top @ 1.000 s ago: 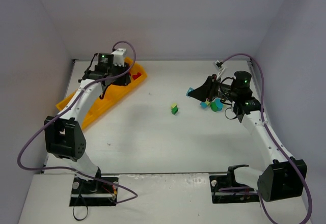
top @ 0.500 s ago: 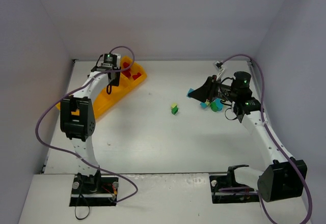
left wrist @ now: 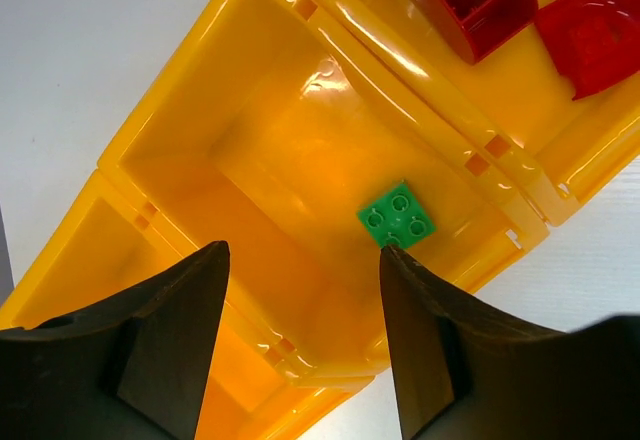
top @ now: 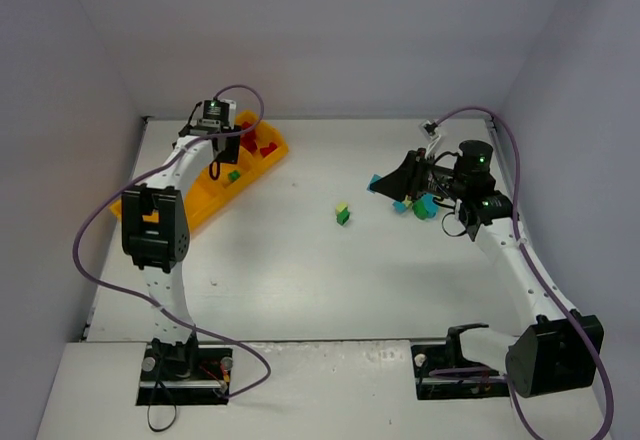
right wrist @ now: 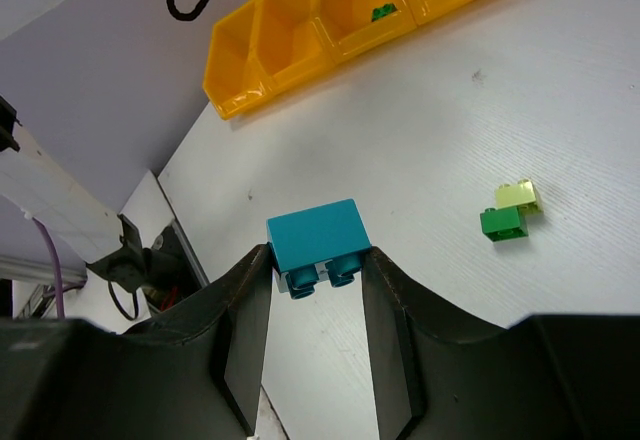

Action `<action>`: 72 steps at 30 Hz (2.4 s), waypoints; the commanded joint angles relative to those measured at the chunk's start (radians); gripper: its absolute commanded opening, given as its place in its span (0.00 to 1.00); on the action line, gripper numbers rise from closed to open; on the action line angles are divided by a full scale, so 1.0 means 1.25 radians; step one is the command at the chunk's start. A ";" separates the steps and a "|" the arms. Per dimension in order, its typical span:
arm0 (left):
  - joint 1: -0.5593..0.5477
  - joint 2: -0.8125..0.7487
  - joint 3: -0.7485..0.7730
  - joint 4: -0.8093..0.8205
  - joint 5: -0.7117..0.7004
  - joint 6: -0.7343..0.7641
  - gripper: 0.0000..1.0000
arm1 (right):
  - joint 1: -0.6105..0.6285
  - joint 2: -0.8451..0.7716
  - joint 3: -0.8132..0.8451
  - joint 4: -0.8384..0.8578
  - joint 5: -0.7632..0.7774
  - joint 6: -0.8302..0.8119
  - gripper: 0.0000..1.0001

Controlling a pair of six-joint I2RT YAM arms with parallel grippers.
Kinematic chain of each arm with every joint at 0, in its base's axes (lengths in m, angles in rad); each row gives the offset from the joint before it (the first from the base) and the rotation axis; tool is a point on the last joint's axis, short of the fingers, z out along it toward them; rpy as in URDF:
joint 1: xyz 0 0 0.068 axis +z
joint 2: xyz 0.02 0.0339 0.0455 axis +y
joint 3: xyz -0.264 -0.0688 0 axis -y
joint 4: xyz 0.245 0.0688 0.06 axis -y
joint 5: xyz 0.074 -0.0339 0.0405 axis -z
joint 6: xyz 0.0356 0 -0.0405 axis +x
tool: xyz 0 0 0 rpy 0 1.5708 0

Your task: Sort the legos into containers by color

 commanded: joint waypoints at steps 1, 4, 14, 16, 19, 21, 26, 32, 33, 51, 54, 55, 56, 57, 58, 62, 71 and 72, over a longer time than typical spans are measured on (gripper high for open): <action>0.006 -0.075 0.010 0.026 0.023 -0.007 0.56 | -0.006 -0.014 0.048 0.042 -0.002 -0.006 0.00; 0.005 -0.152 -0.041 0.059 0.129 -0.023 0.56 | -0.006 -0.010 0.059 0.043 0.007 0.005 0.00; -0.039 -0.371 -0.204 0.274 0.764 -0.223 0.58 | -0.004 -0.003 0.073 0.074 0.000 0.015 0.00; -0.077 -0.384 -0.215 0.302 0.820 -0.254 0.62 | -0.004 0.000 0.075 0.074 -0.015 0.011 0.01; -0.139 -0.394 -0.207 0.320 0.813 -0.325 0.69 | -0.001 0.001 0.073 0.074 -0.017 0.004 0.01; -0.170 -0.392 -0.180 0.311 0.794 -0.390 0.75 | 0.000 0.002 0.073 0.074 -0.015 0.001 0.01; -0.223 -0.351 -0.103 0.256 0.801 -0.550 0.82 | 0.010 -0.005 0.072 0.072 -0.016 -0.057 0.01; -0.240 -0.334 -0.094 0.250 0.809 -0.765 0.82 | 0.058 -0.023 0.071 0.057 0.057 -0.201 0.00; -0.248 -0.335 -0.096 0.250 0.816 -0.782 0.82 | 0.068 -0.026 0.070 0.054 0.077 -0.222 0.00; -0.324 -0.273 -0.026 0.142 0.865 -0.835 0.79 | 0.220 -0.064 0.058 0.098 0.288 -0.508 0.02; -0.326 -0.267 -0.031 0.148 0.870 -0.832 0.73 | 0.221 -0.063 0.062 0.103 0.285 -0.514 0.03; -0.326 -0.264 -0.030 0.150 0.871 -0.831 0.71 | 0.221 -0.061 0.064 0.103 0.282 -0.514 0.03; -0.330 -0.263 -0.030 0.152 0.872 -0.830 0.66 | 0.221 -0.060 0.064 0.103 0.281 -0.514 0.03; -0.331 -0.258 -0.026 0.154 0.877 -0.828 0.64 | 0.221 -0.059 0.065 0.103 0.280 -0.514 0.03; -0.332 -0.257 -0.026 0.159 0.877 -0.830 0.63 | 0.221 -0.058 0.064 0.103 0.279 -0.514 0.03; -0.335 -0.246 -0.028 0.190 0.883 -0.841 0.61 | 0.222 -0.058 0.062 0.104 0.268 -0.513 0.03; -0.351 -0.214 -0.007 0.233 0.901 -0.864 0.44 | 0.232 -0.054 0.054 0.113 0.270 -0.510 0.04; -0.351 -0.213 -0.007 0.234 0.902 -0.865 0.41 | 0.232 -0.054 0.055 0.114 0.268 -0.508 0.04</action>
